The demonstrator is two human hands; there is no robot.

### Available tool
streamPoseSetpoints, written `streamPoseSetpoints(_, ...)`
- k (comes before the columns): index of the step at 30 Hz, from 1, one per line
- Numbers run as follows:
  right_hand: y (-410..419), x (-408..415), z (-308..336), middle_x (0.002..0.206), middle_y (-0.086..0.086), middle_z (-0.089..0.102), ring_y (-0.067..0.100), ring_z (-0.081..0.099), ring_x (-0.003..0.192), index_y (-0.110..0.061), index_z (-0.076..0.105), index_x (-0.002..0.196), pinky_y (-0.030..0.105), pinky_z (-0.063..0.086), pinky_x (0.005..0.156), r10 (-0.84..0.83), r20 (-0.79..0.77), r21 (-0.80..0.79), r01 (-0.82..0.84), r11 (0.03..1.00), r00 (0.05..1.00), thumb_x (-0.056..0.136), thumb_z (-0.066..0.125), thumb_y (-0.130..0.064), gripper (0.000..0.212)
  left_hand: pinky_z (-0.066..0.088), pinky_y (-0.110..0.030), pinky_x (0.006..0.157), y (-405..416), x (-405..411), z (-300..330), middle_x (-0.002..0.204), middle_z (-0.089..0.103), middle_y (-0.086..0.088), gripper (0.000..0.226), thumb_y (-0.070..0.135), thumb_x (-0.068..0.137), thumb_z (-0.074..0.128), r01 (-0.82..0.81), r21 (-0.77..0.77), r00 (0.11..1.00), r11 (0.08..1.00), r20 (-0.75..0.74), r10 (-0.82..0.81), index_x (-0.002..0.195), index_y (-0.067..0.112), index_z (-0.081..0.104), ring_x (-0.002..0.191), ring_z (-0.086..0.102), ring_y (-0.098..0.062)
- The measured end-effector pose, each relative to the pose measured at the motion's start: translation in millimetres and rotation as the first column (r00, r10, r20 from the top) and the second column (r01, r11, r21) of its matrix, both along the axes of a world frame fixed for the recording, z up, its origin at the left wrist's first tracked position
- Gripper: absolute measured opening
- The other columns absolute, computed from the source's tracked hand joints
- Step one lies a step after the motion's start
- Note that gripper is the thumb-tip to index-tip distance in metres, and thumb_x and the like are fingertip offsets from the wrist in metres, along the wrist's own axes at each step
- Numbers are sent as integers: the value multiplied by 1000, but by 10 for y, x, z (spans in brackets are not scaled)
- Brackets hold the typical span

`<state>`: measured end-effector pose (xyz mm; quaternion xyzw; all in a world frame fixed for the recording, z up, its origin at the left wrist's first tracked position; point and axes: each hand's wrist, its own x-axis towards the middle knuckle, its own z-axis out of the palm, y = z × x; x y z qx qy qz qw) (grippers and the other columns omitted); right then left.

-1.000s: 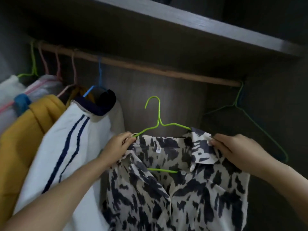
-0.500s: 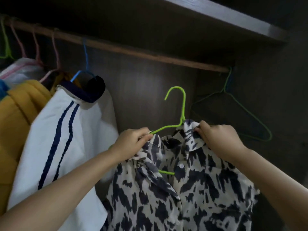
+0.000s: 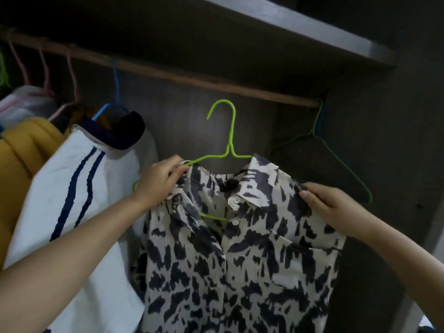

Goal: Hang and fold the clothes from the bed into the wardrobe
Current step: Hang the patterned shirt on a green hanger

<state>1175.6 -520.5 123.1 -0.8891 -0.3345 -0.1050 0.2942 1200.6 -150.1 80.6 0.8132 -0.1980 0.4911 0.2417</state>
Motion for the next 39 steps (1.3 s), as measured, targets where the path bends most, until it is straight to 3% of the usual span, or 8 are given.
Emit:
streamPoseSetpoints(10, -273, 182, 9, 59, -5, 53, 7, 50, 51, -35, 40, 84, 23, 28, 43, -361, 432, -151, 461, 874, 826, 96, 26, -49, 23, 37, -38, 53, -6, -101, -14, 60, 52, -5, 29, 22, 96, 52, -34, 25, 996, 999, -77, 36, 73, 5, 48, 58, 53, -23)
streamPoseSetpoints(12, -161, 218, -41, 61, -6, 47, 10, 43, 51, -30, 38, 102, 25, 21, 43, -429, 509, -251, 606, 755, 746, 98, 32, -32, 7, 36, -37, 53, -113, -112, -17, 58, 51, -4, 32, 30, 97, 52, -8, 28, 996, 1000, -92, 10, 72, 11, 46, 57, 53, -20)
streamPoseSetpoints(14, -78, 238, -85, 76, -5, 53, 12, 42, 57, -21, 28, 131, 26, 26, 45, -467, 479, -313, 642, 700, 743, 92, 45, -18, 43, 36, -36, 53, -144, -92, -39, 59, 52, -3, 32, 36, 95, 49, -7, 28, 995, 1000, -103, 10, 73, 12, 47, 58, 54, -19)
streamPoseSetpoints(21, -89, -45, 5, 106, -18, 68, 1, 66, 97, -42, 60, 114, 29, 53, 83, -23, -167, 23, 28, 999, 986, 89, 43, -45, 30, 40, -40, 66, 73, 129, -181, 73, 49, 6, 22, 27, 97, 51, -132, -66, 988, 989, -86, 126, 79, 14, 51, 72, 50, -20)
streamPoseSetpoints(24, 179, -86, 128, 104, -22, 69, -1, 67, 94, -47, 63, 111, 17, 54, 69, 67, -118, 267, -34, 963, 991, 96, 46, -34, 26, 42, -41, 88, -103, 269, -113, 109, 56, -8, 24, 27, 99, 46, -233, -298, 957, 926, -238, 165, 111, 9, 56, 105, 52, -29)
streamPoseSetpoints(27, 691, -8, 322, 94, -23, 71, -4, 68, 87, -49, 63, 104, 8, 51, 61, 116, -53, 364, -89, 927, 992, 100, 45, -26, 30, 21, -41, 115, -389, 254, 65, 154, 25, -5, 56, 40, 101, 34, -162, -547, 892, 822, -438, -116, 151, 19, 20, 142, 24, -27)
streamPoseSetpoints(33, 1782, 105, 639, 93, -23, 68, -11, 63, 90, -29, 68, 109, 7, 47, 73, 158, 186, 436, -226, 871, 970, 102, 42, -15, 30, 13, -26, 113, -525, -82, 379, 159, 11, 7, 63, 56, 97, 25, 98, -747, 810, 658, -325, -489, 152, 28, 12, 145, 12, -11)
streamPoseSetpoints(39, 2592, 287, 686, 85, -3, 70, 5, 61, 70, -15, 68, 112, 17, 43, 59, 115, 153, 497, -177, 849, 982, 102, 38, -17, 31, 18, -18, 104, -223, -373, 464, 156, 21, 10, 56, 48, 100, 27, 112, -738, 871, 666, -249, -423, 151, 27, 20, 135, 21, 1)
